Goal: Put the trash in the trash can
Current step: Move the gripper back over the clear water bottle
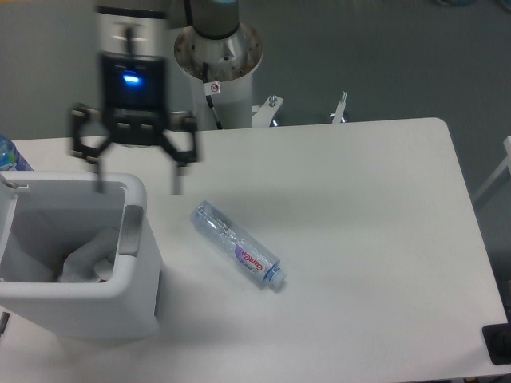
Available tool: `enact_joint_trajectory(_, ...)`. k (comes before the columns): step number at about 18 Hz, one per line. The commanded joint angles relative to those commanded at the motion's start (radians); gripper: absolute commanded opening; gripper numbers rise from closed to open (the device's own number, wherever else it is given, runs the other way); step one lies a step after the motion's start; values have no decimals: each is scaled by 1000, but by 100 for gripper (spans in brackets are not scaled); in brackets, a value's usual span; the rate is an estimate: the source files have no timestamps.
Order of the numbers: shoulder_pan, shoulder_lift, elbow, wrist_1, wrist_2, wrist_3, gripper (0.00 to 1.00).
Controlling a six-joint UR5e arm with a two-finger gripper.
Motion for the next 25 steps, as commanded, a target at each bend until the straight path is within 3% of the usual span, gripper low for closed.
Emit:
enact_joint_trajectory(5, 113, -64, -5, -2, 48, 0, 100)
enact_joint_trajectory(8, 138, -111, -3, -3, 54, 2, 100)
enact_joint_trajectory(15, 140, -210, -5, -2, 83, 0, 100)
enact_joint_trajectory(22, 137, -256, -21, -2, 104, -2, 100)
enact_joint_trajectory(25, 126, -269, -49, 2, 175, 0, 100)
